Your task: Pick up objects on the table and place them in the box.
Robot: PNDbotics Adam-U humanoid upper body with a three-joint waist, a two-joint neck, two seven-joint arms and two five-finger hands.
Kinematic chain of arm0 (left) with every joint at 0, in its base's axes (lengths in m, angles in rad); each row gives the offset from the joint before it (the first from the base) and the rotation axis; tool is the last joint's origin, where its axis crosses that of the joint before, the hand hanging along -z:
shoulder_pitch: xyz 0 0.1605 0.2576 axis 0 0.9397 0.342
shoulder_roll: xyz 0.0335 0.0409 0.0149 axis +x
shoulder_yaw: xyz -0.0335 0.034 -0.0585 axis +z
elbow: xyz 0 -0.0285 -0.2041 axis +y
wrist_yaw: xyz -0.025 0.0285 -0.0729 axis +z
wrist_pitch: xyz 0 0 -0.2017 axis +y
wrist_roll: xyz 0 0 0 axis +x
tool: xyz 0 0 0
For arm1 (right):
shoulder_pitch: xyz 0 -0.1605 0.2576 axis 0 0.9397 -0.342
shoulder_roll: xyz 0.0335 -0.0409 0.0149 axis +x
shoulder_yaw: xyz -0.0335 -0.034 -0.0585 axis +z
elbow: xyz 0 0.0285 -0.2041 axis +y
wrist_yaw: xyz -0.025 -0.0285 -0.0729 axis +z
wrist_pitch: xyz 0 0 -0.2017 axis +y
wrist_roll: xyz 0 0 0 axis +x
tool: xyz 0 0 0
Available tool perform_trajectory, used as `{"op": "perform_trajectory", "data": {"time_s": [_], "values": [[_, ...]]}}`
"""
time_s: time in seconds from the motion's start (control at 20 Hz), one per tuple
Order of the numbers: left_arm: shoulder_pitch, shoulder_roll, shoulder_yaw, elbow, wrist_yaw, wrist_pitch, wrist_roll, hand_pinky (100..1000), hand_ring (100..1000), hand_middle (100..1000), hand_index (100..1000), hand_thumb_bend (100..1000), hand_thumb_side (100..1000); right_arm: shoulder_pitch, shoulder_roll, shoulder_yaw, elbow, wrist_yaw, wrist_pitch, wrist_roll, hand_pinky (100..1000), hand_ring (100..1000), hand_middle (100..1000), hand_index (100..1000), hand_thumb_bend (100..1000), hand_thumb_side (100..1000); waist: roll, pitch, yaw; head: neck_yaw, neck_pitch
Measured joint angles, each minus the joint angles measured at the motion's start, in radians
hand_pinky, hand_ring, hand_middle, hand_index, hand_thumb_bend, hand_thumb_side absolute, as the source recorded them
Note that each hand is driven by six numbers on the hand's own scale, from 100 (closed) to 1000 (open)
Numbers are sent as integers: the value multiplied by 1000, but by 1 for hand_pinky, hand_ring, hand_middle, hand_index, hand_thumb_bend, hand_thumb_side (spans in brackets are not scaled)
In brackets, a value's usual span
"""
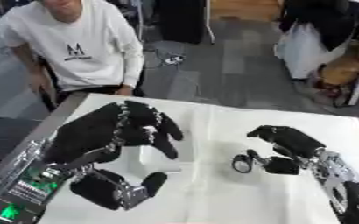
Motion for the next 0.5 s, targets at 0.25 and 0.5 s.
{"op": "perform_trajectory", "data": {"time_s": [0.25, 0.5], "values": [[0, 0, 0, 0, 0, -1, -1, 545, 508, 659, 660, 196, 618, 5, 7, 1, 11, -9, -12, 13, 758, 771, 800, 919, 206, 1000, -2, 0, 2, 0, 3], [0, 0, 0, 0, 0, -1, -2, 545, 507, 659, 660, 196, 619, 7, 7, 4, 12, -9, -16, 19, 762, 774, 803, 921, 207, 1000, -2, 0, 2, 0, 3]]}}
